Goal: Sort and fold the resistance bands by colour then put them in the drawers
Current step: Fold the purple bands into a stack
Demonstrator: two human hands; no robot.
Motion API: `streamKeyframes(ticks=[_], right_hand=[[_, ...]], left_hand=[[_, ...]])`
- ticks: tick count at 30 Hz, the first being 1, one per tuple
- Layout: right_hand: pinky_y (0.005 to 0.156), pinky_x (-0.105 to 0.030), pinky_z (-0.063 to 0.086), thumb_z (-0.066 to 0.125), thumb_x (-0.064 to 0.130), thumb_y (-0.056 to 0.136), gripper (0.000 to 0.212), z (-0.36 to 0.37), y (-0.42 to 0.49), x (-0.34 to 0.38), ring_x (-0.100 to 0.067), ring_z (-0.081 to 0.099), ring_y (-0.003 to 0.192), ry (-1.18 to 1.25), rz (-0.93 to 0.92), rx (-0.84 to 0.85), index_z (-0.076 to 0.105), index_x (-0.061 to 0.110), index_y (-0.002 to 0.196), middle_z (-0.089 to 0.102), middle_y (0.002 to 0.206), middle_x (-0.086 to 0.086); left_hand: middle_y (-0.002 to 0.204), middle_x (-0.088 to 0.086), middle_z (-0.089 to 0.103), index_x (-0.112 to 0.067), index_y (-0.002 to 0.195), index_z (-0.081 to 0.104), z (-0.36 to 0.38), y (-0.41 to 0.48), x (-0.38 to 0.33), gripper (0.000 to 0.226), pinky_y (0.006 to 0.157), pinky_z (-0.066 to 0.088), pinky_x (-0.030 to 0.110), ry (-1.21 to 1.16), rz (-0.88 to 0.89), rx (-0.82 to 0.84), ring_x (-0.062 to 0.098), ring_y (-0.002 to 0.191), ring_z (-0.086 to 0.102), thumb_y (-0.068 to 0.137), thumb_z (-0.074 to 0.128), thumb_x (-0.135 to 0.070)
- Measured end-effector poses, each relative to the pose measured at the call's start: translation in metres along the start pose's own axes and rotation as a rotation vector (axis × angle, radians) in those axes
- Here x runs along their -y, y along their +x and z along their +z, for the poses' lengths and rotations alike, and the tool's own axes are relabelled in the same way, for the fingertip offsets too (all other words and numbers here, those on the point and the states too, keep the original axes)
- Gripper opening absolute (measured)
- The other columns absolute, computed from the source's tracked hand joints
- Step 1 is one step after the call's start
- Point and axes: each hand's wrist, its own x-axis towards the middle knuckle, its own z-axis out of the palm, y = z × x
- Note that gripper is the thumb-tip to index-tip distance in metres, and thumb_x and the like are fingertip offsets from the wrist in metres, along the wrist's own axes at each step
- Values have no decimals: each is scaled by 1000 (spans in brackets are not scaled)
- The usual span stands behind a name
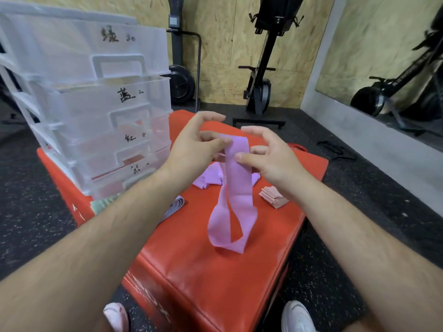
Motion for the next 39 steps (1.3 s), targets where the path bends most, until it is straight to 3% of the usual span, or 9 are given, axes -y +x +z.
streamKeyframes(ticks=[5, 9, 13, 16, 21, 25, 29, 33, 39], right_hand=[[84, -45, 61, 72, 11, 89, 38, -2, 6, -13, -21, 73, 82, 139, 55, -118, 62, 25, 122, 77, 92, -12], [81, -39, 61, 70, 5, 90, 40, -2, 11, -12, -25, 73, 87, 270, 92, -114, 59, 19, 126, 75, 99, -16], [75, -36, 60, 59, -4, 88, 48, -5, 12, -10, -28, 69, 88, 277, 152, 29, 54, 22, 127, 71, 99, -20], [70, -37, 59, 42, -20, 79, 54, -1, 11, -12, -27, 72, 81, 241, 179, 62, 49, 13, 122, 68, 116, -19], [88, -53, 60, 68, -13, 77, 43, 8, 12, -20, -32, 74, 85, 144, 110, -20, 54, 14, 108, 69, 110, -9], [83, -45, 62, 74, -2, 84, 27, 13, 10, -15, -25, 74, 71, 147, 41, -87, 58, 10, 101, 70, 106, -8], [62, -25, 53, 76, 11, 86, 11, 19, 10, -9, -10, 62, 62, 31, -57, -167, 66, 12, 89, 71, 89, -4], [64, -16, 47, 78, 27, 88, 10, 23, 12, -10, -3, 61, 70, -35, -82, -149, 73, 18, 89, 71, 84, 11], [70, -16, 45, 60, 34, 99, 16, 15, 11, -9, 3, 60, 84, -78, -61, -51, 73, 27, 105, 72, 102, 9]], left_hand=[[82, 3, 65, -27, 125, 56, 1, 0, 10, 44, 70, 55, 27, 61, -100, 151, 16, 71, 61, 87, 75, -16], [71, 1, 59, -28, 129, 53, 1, -1, 19, 58, 73, 55, 33, 160, -130, 201, 18, 73, 61, 82, 76, -2], [69, 5, 55, -23, 102, 56, -3, 5, 21, 35, 61, 51, 30, 95, -103, 49, 18, 64, 59, 83, 74, 0], [72, 7, 58, -20, 84, 53, -6, 8, 24, 27, 63, 51, 32, 95, -93, -41, 16, 59, 56, 85, 72, -1], [89, 11, 70, -21, 81, 62, -5, 2, 29, 18, 72, 50, 35, 247, -70, -44, 15, 74, 60, 85, 73, -8], [84, 10, 66, -22, 83, 70, -3, -1, 28, 13, 67, 45, 29, 458, -34, -13, 11, 70, 54, 94, 65, -27], [112, 5, 62, -34, 95, 75, -4, -4, 27, 28, 74, 50, 23, 390, -125, 83, 9, 86, 62, 91, 58, -57], [100, 11, 74, -22, 101, 73, -7, -9, 24, 16, 99, 51, 48, 88, -193, 159, 26, 97, 71, 88, 73, -31], [98, 7, 76, -18, 105, 75, -14, -4, 23, 20, 86, 54, 35, 76, -195, 76, 19, 90, 71, 88, 71, -9]])
